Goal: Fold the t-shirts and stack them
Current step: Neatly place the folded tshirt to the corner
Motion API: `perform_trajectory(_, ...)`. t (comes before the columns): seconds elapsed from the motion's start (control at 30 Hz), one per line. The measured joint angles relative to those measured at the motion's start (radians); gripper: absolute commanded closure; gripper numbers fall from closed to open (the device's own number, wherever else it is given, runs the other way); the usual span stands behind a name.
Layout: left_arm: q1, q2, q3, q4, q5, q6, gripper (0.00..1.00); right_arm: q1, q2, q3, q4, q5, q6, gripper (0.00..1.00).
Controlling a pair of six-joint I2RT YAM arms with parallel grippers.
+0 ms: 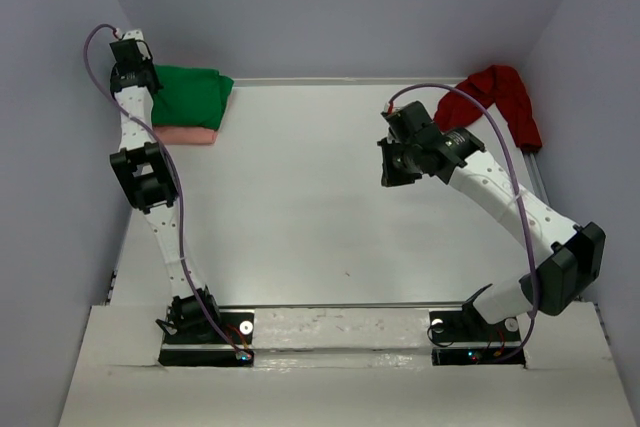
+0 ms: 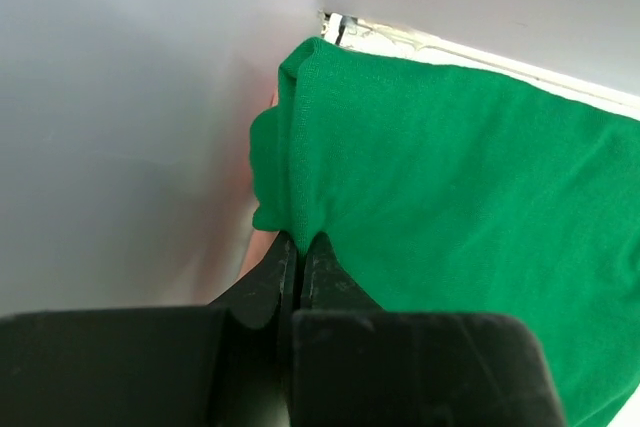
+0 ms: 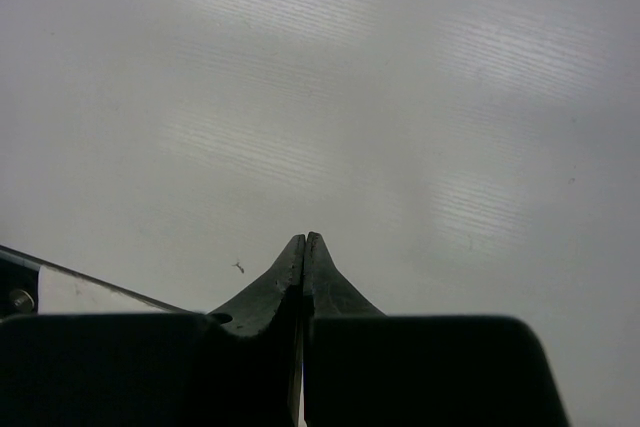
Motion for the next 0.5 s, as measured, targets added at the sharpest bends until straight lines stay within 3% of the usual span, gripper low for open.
perform_trajectory(0.33, 0.013, 0.051, 0.018, 0.01, 0.003, -0.001, 1.0, 0.0, 0.031, 0.058, -0.043, 0.0, 0.004, 1.0)
perform_trajectory(0.5, 0.021, 0.077, 0.02, 0.012, -0.016, -0.003, 0.71, 0.0, 0.042, 0.084, -0.057, -0.001, 0.005, 1.0)
